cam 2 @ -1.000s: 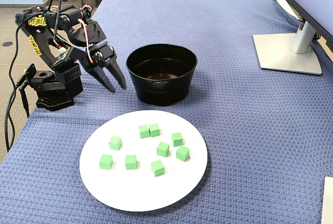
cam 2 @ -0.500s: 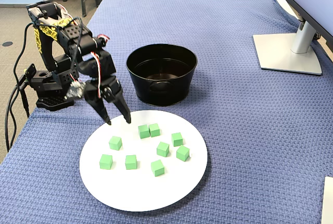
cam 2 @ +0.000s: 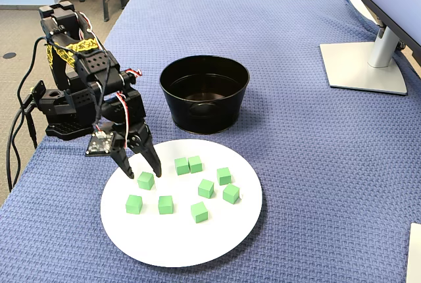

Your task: Pick up the green cubes from the white plate and place them in the black recipient

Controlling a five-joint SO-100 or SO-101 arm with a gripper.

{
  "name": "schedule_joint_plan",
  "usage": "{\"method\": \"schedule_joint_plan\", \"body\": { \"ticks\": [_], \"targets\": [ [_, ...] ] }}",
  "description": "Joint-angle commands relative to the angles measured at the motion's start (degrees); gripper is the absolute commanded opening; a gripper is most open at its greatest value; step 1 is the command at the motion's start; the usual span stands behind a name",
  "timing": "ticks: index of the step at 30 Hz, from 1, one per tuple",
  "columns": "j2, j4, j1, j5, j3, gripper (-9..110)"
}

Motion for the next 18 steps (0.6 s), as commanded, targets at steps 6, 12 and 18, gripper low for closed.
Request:
{"method": "schedule_joint_plan", "body": {
  "ticks": [6,12,18],
  "targets": [
    [-2.29,-2.46,0.62,-0.53,-4.57,18],
    [-4.75,-3.34,0.53,-0.09,-5.98,14],
    [-4.57,-2.81,-0.35,1.67,-5.54,12]
  ]
}}
